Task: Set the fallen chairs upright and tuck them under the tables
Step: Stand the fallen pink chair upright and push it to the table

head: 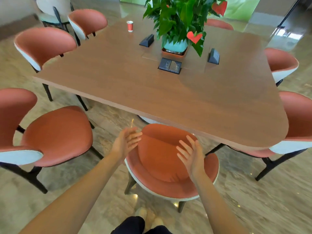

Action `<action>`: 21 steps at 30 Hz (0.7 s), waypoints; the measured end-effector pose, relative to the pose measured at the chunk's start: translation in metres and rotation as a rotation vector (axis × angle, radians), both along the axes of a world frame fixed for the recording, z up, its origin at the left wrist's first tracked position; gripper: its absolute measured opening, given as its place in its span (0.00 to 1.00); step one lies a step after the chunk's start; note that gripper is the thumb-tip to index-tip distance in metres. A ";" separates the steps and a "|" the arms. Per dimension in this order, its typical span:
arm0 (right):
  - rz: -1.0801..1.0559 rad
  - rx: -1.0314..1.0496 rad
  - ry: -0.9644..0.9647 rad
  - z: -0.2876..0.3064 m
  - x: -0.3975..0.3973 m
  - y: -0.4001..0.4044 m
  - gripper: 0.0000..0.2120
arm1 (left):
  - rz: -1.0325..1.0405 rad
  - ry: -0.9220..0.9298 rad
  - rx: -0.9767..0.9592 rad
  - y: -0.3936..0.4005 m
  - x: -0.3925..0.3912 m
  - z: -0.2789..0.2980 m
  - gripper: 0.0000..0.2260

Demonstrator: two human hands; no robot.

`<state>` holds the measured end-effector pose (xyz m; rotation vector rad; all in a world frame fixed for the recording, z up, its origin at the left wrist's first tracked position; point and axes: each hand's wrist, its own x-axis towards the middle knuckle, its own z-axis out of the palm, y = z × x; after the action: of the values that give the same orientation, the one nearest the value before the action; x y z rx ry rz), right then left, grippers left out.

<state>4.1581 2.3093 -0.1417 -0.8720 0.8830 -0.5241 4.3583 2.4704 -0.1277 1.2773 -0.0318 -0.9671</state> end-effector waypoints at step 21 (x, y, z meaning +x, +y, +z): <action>0.774 0.051 0.014 0.031 0.206 0.241 0.17 | 0.880 -0.011 0.017 0.331 0.036 0.034 0.20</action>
<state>4.3637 2.5507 -0.1105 -1.0856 0.5050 0.1767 4.3943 2.8017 -0.0940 1.1373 0.4933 -0.1991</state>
